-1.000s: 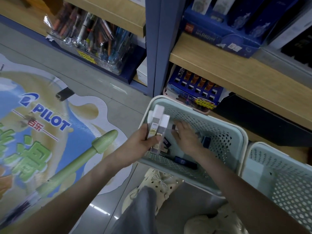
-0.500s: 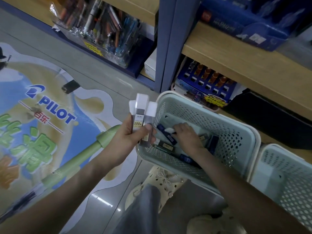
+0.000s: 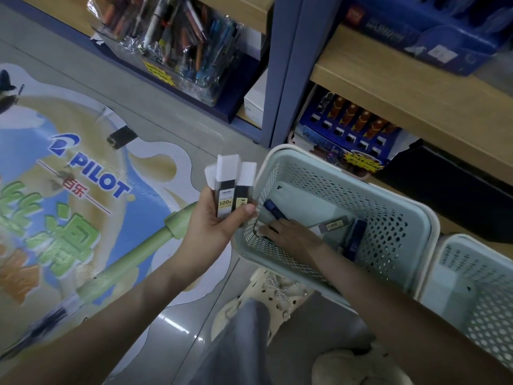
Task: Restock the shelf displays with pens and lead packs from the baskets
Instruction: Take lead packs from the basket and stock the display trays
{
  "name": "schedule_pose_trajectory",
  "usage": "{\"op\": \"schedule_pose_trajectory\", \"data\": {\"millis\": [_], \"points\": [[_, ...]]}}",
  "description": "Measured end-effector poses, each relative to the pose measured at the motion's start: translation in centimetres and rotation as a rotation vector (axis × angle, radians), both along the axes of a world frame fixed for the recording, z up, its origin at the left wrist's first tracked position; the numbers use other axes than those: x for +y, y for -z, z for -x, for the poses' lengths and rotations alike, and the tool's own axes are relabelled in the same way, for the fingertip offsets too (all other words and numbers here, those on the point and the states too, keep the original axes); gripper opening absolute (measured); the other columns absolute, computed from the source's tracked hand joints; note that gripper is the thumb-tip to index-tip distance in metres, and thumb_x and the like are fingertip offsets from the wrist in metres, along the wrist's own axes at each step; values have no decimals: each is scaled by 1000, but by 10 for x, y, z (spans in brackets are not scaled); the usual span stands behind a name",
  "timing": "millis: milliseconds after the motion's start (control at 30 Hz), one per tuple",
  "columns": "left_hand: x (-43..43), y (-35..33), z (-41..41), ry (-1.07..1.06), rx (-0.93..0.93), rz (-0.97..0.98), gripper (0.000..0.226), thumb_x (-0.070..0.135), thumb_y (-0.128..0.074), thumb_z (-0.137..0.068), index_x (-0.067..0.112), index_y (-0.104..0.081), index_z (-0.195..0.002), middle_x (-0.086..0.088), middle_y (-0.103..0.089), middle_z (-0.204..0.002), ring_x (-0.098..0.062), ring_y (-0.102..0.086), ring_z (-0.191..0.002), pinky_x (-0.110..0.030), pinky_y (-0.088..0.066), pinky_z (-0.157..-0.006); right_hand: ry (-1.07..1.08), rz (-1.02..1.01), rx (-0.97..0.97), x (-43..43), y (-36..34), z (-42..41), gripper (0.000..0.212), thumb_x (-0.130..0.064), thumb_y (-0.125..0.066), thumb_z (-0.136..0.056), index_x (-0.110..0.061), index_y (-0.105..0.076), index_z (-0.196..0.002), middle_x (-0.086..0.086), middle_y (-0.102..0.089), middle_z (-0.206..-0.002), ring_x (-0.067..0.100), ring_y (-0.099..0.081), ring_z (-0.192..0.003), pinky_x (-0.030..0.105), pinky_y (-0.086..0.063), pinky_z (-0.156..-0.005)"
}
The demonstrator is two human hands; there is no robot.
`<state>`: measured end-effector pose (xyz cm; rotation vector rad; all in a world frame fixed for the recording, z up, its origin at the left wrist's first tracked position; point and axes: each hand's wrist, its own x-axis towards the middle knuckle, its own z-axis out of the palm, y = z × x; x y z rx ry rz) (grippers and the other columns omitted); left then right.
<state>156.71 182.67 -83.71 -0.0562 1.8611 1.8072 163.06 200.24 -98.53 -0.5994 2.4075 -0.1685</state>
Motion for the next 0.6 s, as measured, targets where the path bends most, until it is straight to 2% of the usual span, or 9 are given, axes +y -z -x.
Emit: {"op": "schedule_pose_trajectory", "data": {"millis": [133,167,233,267,300,367,433,500,600], "points": [[1,2,-1,42,31,58,34,15,-65,-80,9,-53,-111,8,-73,-90,-9,-70,-87,-22,-55,-73,-9,-90,51,9,5,-7,54,-19,-38,-82,-25,-50,-134,0,-60,-117,23,-59,-96,34,-47,-74],[1,3,-2,50,40,77,32,15,-65,-82,12,-53,-111,10,-73,-91,-9,-70,-88,-23,-55,-75,-23,-109,74,8,8,-7,53,-22,-42,-80,-24,-51,-133,-1,-62,-114,22,-60,-93,33,-47,-72],[1,5,-3,51,56,103,30,15,-65,-83,16,-54,-110,12,-73,-92,-8,-70,-90,-24,-56,-79,11,-115,114,7,7,-6,62,-28,-65,-74,-20,-48,-132,-1,-63,-111,21,-60,-91,33,-50,-72],[1,5,-3,47,61,110,29,15,-65,-83,16,-54,-110,13,-73,-91,-7,-70,-89,-24,-56,-79,66,-135,121,8,6,-6,71,-30,-73,-71,-16,-42,-134,1,-62,-115,22,-59,-94,34,-50,-77],[2,6,-4,44,69,114,27,12,-65,-85,16,-54,-109,14,-73,-91,-5,-70,-88,-23,-55,-79,144,-154,133,11,4,-6,76,-29,-71,-76,-12,-35,-140,3,-57,-125,24,-56,-104,35,-48,-86],[3,7,-4,36,81,125,26,9,-64,-87,21,-53,-106,18,-72,-89,-2,-69,-87,-22,-55,-80,205,-202,96,18,-1,-6,76,-18,-60,-87,-5,-17,-148,11,-39,-143,27,-41,-126,36,-32,-105],[3,9,-5,26,84,133,27,10,-65,-86,27,-52,-103,20,-72,-89,-1,-69,-87,-22,-54,-82,274,-189,63,21,-5,-5,79,-9,-60,-83,-2,-15,-148,15,-33,-143,29,-33,-130,35,-25,-108],[3,10,-6,25,94,141,28,10,-65,-86,29,-51,-103,19,-72,-89,-2,-69,-89,-22,-54,-82,310,-156,63,22,-6,-5,76,-1,-63,-77,-1,-27,-143,17,-36,-138,31,-35,-126,35,-27,-104],[5,10,-6,30,90,132,30,4,-63,-88,25,-51,-105,18,-73,-89,-2,-69,-88,-20,-54,-80,307,-175,102,21,-3,-7,65,1,-74,-62,-2,-51,-122,18,-51,-122,31,-47,-110,36,-39,-91]]}}
